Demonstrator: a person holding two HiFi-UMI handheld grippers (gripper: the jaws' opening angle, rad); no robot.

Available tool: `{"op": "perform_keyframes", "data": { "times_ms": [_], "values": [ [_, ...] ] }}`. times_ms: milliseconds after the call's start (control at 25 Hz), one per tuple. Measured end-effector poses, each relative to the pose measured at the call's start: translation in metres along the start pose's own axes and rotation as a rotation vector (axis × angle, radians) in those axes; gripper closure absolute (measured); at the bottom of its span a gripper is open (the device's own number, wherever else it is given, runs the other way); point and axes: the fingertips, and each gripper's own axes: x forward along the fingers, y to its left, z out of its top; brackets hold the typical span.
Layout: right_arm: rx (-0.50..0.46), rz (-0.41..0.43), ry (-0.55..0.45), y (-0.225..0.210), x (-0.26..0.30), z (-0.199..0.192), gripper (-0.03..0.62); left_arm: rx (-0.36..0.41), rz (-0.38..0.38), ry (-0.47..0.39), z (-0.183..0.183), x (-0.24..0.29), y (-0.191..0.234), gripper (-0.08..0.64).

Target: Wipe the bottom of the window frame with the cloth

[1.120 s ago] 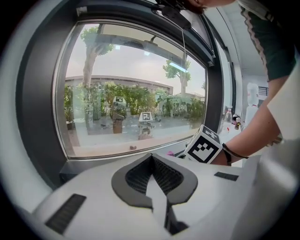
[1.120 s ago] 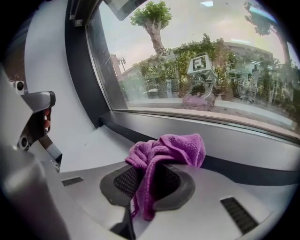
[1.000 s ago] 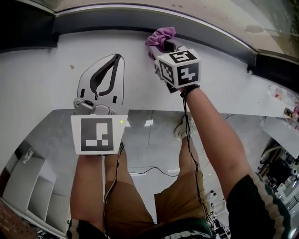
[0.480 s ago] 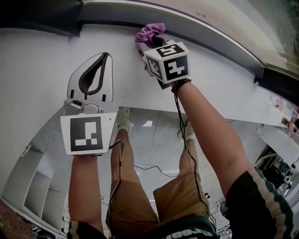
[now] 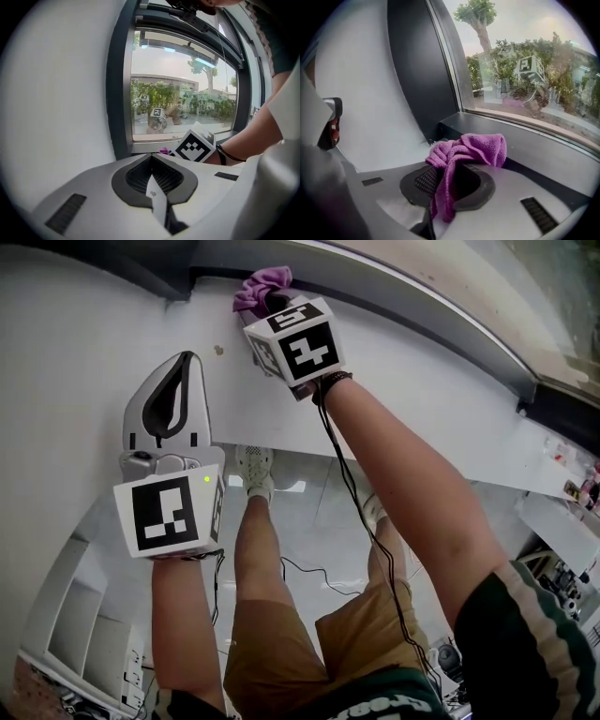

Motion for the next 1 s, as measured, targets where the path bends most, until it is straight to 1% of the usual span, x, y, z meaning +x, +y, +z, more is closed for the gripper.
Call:
{"op": "perform_keyframes", "data": {
  "times_ms": [120,240,400,480,560,640,840,1000],
  "values": [
    [-0.014,0.027,0.004,0.016,0.013,0.008,0.523,-0.003,0.022,0.008,-0.004,-0.006,0.012,0.552],
    [-0.023,0.061,0.008,0.029,0.024,0.016,0.523,-0.025,0.054,0.024,-0.01,-0.008,0.022,0.552],
    [-0.058,0.112,0.014,0.047,0.04,0.025,0.523,-0.05,0.105,0.058,-0.019,-0.011,0.036,0.552],
    [-0.078,0.137,0.021,0.054,0.047,0.027,0.523,-0.076,0.123,0.079,-0.024,-0.014,0.042,0.553],
    [-0.09,0.149,0.028,0.057,0.05,0.027,0.523,-0.085,0.132,0.082,-0.028,-0.018,0.046,0.552],
    [-0.092,0.151,0.03,0.057,0.051,0.028,0.523,-0.07,0.138,0.073,-0.032,-0.019,0.05,0.553],
    [-0.083,0.196,0.037,0.063,0.049,0.027,0.523,-0.131,0.13,0.08,-0.035,-0.012,0.048,0.553],
    [-0.071,0.217,0.039,0.064,0.05,0.027,0.523,-0.104,0.143,0.072,-0.037,-0.014,0.051,0.552]
  ]
}}
